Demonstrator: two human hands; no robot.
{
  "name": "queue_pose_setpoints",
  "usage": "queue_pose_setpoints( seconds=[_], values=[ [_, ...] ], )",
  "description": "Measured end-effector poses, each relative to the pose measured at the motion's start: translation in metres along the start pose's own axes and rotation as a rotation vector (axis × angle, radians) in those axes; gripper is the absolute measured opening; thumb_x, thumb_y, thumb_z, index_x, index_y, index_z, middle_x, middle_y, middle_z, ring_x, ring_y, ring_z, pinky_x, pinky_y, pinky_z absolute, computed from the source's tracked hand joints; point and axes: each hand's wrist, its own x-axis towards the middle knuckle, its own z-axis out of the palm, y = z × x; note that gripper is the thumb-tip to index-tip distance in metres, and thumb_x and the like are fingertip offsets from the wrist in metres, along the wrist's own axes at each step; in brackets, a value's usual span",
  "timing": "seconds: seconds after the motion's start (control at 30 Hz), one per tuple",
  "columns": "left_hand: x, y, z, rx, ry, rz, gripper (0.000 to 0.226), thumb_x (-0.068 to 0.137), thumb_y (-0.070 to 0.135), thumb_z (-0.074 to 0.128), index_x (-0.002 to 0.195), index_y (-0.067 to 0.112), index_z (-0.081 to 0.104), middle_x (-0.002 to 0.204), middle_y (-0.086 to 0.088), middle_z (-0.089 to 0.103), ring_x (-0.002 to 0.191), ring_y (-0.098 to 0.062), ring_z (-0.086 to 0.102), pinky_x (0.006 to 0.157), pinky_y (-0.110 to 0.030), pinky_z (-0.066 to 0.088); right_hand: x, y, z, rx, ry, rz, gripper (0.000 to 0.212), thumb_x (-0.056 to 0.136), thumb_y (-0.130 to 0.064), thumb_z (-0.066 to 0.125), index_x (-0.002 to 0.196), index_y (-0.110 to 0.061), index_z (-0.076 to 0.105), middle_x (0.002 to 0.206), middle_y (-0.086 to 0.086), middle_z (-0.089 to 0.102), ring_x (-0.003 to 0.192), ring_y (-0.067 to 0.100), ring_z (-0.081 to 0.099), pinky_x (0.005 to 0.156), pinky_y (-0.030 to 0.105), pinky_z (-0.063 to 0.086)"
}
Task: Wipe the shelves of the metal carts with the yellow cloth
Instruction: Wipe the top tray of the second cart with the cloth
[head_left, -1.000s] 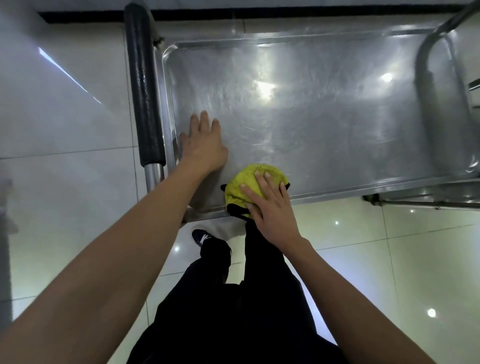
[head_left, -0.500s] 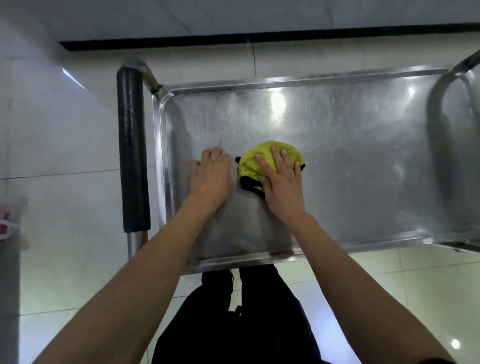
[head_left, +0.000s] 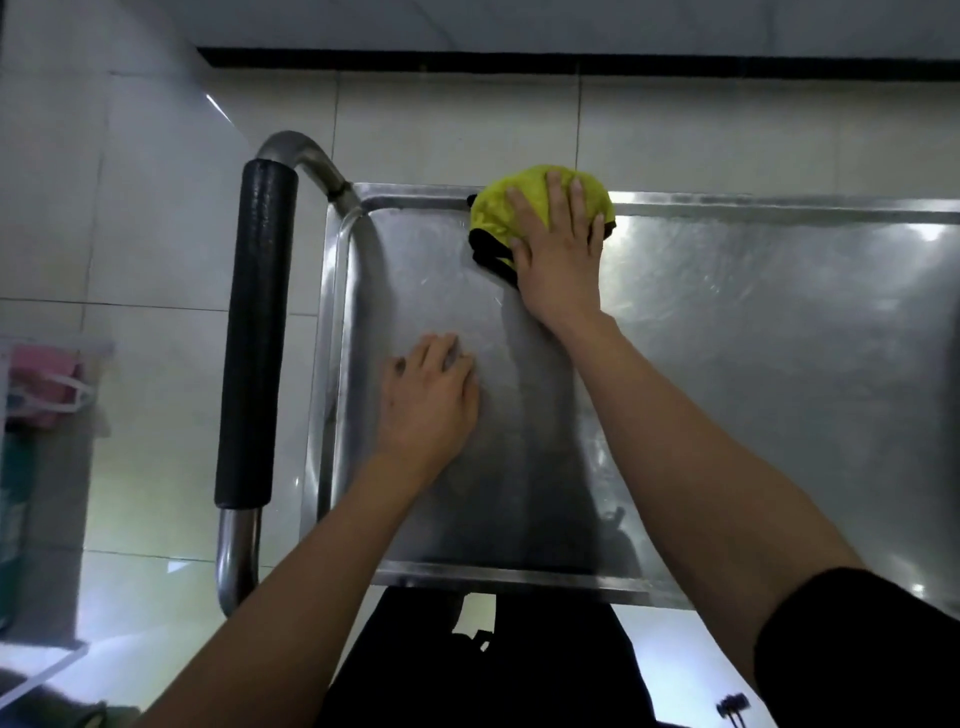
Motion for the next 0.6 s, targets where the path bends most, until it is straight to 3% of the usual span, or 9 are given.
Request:
queue_pose_setpoints(
  seconds=[0.2, 0.37, 0.6],
  values=[
    [0.001, -0.005, 0.003, 0.059, -0.108, 0.0, 0.043, 0.102, 0.029, 0.039, 0.142, 0.02, 0.051, 0.159, -0.003, 0.032, 0.147, -0.024, 0.027, 0.111, -0.052, 0.032, -0.064, 0.007, 0.001, 0.038, -0.077, -0.019, 0.053, 0.098, -0.034, 0.045, 0.15, -0.038, 0.034, 0.166, 0.001, 0.009, 0.153, 0.024, 0.002, 0.121, 0.053, 0.005],
    [-0.006, -0.007, 0.006, 0.125, -0.18, 0.054, 0.056, 0.101, 0.035, 0.038, 0.153, 0.019, 0.027, 0.166, -0.006, 0.01, 0.153, -0.027, 0.007, 0.112, -0.06, 0.028, -0.184, 0.019, 0.01, 0.055, -0.085, 0.008, 0.057, 0.097, -0.035, 0.049, 0.15, -0.042, 0.03, 0.166, -0.001, 0.006, 0.153, 0.023, 0.0, 0.122, 0.051, 0.006],
    [-0.037, 0.031, 0.021, 0.094, -0.151, 0.234, 0.048, 0.099, 0.032, 0.042, 0.145, 0.018, 0.041, 0.165, -0.008, 0.018, 0.152, -0.028, 0.011, 0.116, -0.059, 0.018, -0.335, 0.028, 0.034, 0.0, -0.041, 0.076, 0.054, 0.101, -0.037, 0.046, 0.151, -0.045, 0.027, 0.166, -0.002, 0.007, 0.153, 0.02, -0.001, 0.121, 0.05, 0.008]
  ],
)
